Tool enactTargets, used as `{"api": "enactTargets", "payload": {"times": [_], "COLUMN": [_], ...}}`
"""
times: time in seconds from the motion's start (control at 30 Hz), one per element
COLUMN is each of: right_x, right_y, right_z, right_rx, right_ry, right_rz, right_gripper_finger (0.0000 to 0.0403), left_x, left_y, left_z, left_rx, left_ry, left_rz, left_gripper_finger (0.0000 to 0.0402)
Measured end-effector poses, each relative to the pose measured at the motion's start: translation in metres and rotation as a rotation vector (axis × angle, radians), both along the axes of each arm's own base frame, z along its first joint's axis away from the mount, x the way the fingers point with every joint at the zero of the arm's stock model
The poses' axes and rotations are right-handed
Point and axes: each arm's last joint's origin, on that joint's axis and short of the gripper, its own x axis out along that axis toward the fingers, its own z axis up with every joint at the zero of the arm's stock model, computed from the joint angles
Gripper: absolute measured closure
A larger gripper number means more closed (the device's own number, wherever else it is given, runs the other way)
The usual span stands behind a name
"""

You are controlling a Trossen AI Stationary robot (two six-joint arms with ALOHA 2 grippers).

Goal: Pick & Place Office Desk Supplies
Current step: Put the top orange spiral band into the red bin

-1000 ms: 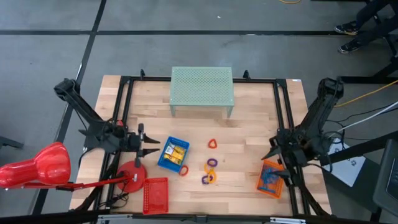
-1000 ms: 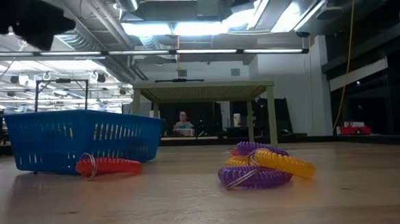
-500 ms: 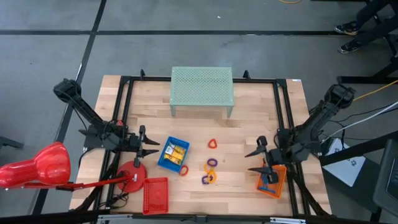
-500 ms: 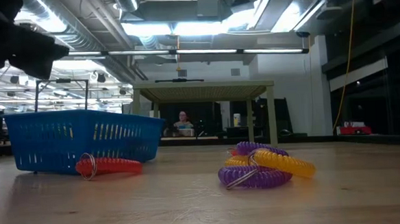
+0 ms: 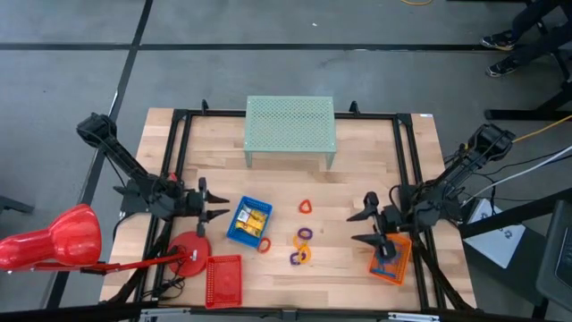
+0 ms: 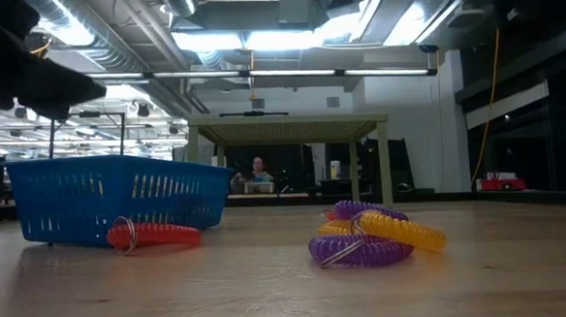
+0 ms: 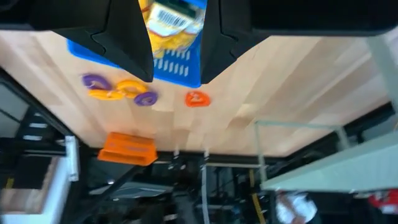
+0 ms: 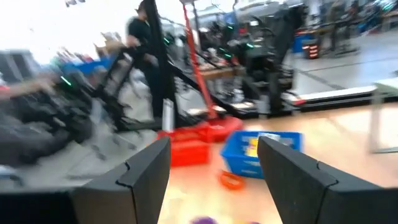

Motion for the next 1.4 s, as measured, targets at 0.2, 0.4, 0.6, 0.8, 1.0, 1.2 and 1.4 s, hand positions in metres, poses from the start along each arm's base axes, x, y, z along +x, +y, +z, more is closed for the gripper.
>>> {"api": "enactTargets", "payload": {"times": [0.2, 0.4, 0.6, 0.8, 1.0, 1.2, 1.4], "right_x": [0.000, 0.006, 0.012, 0.029, 0.072, 0.125, 0.160], "right_y": [0.000, -0.009, -0.017, -0.044, -0.049, -0.029, -0.028], "right_z": [0.009, 0.011, 0.010, 0.008, -0.021, -0.043, -0.074], "right_rx": [0.037, -0.024, -0.054, 0.024, 0.117, -0.009, -0.171], "right_ry": [-0.079, -0.099, -0.091, -0.055, 0.213, 0.353, 0.633], "right_rz": [0.049, -0.060, -0.157, -0.388, -0.425, -0.451, -0.546], "right_gripper_finger": [0.0160, 0.0160, 0.0160, 0.0160, 0.0160, 0.0160, 0.0160], "left_x": [-0.001, -0.002, -0.001, -0.001, 0.000, 0.004, 0.009], "left_y": [0.002, 0.003, 0.001, 0.002, 0.006, 0.011, 0.016], "left_z": [-0.005, -0.011, -0.009, -0.009, -0.008, -0.009, -0.009], "left_rx": [0.000, -0.041, -0.082, -0.013, 0.071, 0.073, 0.048], "left_ry": [0.032, 0.070, 0.059, 0.062, 0.058, 0.070, 0.084], "left_rz": [0.059, 0.056, 0.019, 0.026, 0.099, 0.109, 0.078], "left_gripper_finger": [0.0275, 0.0275, 0.0274, 0.0274, 0.0274, 0.0274, 0.0274]}}
